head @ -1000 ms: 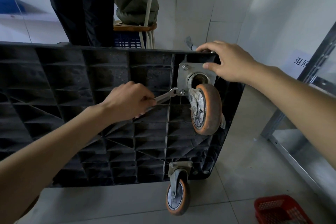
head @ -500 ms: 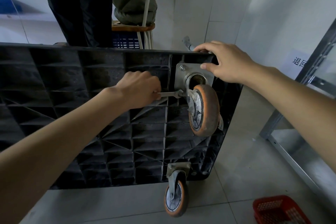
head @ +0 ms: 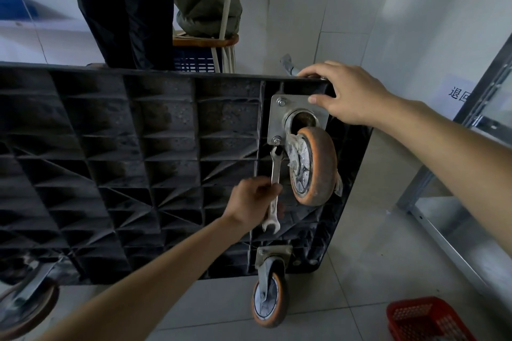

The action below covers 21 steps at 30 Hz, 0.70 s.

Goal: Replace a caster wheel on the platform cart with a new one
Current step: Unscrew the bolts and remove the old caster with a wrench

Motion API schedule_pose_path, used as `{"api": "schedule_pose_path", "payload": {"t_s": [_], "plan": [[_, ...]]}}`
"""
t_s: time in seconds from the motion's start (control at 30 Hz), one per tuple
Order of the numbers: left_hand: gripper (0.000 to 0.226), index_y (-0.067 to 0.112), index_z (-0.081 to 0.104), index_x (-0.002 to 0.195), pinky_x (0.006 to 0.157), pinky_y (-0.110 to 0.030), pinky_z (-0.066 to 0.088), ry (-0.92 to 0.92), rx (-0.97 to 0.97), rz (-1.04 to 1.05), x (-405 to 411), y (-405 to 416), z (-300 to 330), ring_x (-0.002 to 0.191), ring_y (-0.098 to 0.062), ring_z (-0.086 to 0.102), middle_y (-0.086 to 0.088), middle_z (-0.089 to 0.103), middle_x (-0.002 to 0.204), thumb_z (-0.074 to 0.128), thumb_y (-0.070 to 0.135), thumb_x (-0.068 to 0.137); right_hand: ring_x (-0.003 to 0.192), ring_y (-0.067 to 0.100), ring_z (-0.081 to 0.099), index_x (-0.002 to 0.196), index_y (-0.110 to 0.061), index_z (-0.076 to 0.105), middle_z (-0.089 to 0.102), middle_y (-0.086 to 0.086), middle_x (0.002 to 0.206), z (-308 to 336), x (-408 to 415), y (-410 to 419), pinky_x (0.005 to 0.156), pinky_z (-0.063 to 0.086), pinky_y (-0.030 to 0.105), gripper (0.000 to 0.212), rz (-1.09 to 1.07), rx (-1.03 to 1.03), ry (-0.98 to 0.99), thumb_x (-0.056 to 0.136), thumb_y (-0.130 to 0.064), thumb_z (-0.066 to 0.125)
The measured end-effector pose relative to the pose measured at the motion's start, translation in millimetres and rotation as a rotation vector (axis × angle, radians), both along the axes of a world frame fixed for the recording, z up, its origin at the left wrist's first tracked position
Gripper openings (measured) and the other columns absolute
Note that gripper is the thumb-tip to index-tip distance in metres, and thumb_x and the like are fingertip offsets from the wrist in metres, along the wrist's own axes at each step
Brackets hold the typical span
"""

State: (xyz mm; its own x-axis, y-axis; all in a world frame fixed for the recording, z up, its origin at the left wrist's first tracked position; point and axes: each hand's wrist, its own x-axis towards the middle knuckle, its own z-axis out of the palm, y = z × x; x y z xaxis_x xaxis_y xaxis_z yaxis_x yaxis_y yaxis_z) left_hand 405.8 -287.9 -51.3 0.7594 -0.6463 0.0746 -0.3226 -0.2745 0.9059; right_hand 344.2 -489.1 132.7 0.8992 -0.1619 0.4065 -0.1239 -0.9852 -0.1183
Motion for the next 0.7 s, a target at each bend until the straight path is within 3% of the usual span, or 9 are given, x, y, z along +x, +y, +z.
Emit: {"api": "schedule_pose_path", "payload": {"t_s": [0.1, 0.17, 0.23, 0.37, 0.53, 0.7], "plan": [[0.022, 0.019, 0.070, 0.081, 0.072, -0.047, 0.060, -0.039, -0.043, -0.021, 2, 12, 5, 0.068, -0.024, 0.072, -0.007, 0.073, 0.071, 0.063, 0.035, 0.095, 0.122, 0.027, 0.054, 0.135, -0.035, 0.054, 0.059, -0.006, 0.132, 0, 0, -1, 0.100, 0.044, 0.045, 0.044, -0.002, -0.003, 0.001, 0.094, -0.028, 0.069], [0.020, 0.021, 0.070, 0.080, 0.072, -0.037, 0.059, -0.200, -0.011, -0.023, 11, 22, 15, 0.065, -0.011, 0.072, 0.002, 0.073, 0.067, 0.062, 0.026, 0.098, 0.121, 0.027, 0.054, 0.135, -0.035, 0.054, 0.060, -0.005, 0.131, -1, 1, -1, 0.100, 0.044, 0.044, 0.044, 0.006, -0.005, 0.000, 0.094, -0.028, 0.069], [0.023, 0.027, 0.068, 0.076, 0.070, -0.034, 0.057, -0.394, 0.081, -0.004, 21, 30, 29, 0.060, -0.004, 0.067, 0.009, 0.070, 0.063, 0.061, 0.027, 0.098, 0.123, 0.027, 0.054, 0.135, -0.035, 0.054, 0.059, -0.005, 0.133, 1, 1, -1, 0.101, 0.043, 0.046, 0.044, 0.007, 0.000, -0.001, 0.094, -0.028, 0.069], [0.031, 0.042, 0.055, 0.068, 0.066, -0.036, 0.055, -0.653, 0.351, -0.030, 37, 42, 61, 0.065, -0.012, 0.064, 0.011, 0.066, 0.064, 0.058, 0.041, 0.099, 0.123, 0.026, 0.054, 0.136, -0.035, 0.053, 0.058, -0.006, 0.134, 1, 0, -1, 0.101, 0.043, 0.045, 0.045, -0.003, 0.003, -0.001, 0.094, -0.028, 0.068], [0.019, 0.036, 0.072, 0.102, 0.063, -0.035, 0.048, -0.820, 0.484, -0.065, 47, 46, 83, 0.074, -0.020, 0.062, 0.010, 0.065, 0.073, 0.054, 0.042, 0.100, 0.124, 0.026, 0.053, 0.136, -0.034, 0.054, 0.059, -0.006, 0.132, 0, 0, -2, 0.100, 0.043, 0.044, 0.045, 0.001, 0.014, -0.011, 0.094, -0.027, 0.068], [0.021, 0.036, 0.071, 0.107, 0.062, -0.033, 0.042, -0.910, 0.528, -0.065, 55, 45, 94, 0.079, -0.025, 0.061, 0.006, 0.065, 0.080, 0.053, 0.045, 0.100, 0.126, 0.025, 0.053, 0.137, -0.034, 0.053, 0.059, -0.006, 0.134, -1, 1, -3, 0.102, 0.043, 0.045, 0.046, 0.010, 0.015, -0.009, 0.094, -0.027, 0.068]]}}
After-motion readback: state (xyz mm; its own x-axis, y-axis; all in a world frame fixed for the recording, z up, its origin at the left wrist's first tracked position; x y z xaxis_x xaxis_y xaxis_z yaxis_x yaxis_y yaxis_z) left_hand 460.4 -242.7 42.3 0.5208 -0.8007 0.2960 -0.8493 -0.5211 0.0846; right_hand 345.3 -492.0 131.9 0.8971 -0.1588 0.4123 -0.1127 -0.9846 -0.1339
